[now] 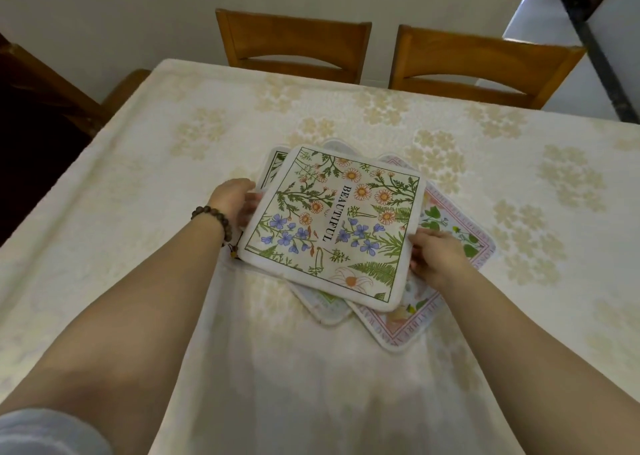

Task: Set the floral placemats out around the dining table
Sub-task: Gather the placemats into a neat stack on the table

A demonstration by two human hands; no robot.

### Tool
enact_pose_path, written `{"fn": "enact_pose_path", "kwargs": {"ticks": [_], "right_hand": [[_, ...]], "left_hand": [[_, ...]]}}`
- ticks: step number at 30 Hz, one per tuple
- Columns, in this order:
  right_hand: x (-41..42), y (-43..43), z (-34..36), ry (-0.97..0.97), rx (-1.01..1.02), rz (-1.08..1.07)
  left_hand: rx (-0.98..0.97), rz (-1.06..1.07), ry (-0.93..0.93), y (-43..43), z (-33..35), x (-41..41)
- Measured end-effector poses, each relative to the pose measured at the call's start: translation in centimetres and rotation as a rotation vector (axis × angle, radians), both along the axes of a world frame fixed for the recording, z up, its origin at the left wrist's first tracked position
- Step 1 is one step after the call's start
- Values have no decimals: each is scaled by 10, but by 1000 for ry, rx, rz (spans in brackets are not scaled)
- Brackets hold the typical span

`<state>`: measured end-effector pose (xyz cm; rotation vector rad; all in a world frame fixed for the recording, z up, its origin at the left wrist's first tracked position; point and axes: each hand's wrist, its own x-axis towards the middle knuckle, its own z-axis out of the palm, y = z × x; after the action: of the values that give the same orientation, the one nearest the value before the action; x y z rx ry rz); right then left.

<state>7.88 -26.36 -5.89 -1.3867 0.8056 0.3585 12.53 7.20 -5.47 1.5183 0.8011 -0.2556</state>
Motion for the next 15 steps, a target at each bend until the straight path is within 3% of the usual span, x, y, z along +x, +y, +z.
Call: {"fn": "enact_pose_path", "kwargs": {"ticks": [4,15], "right_hand": [[2,-2,-2,1,-22,-5],[-51,-54,2,4,43,-362]], "left_hand": [[222,-117,-44,1,-4,6],[264,-406,-238,-89,22,59]]}}
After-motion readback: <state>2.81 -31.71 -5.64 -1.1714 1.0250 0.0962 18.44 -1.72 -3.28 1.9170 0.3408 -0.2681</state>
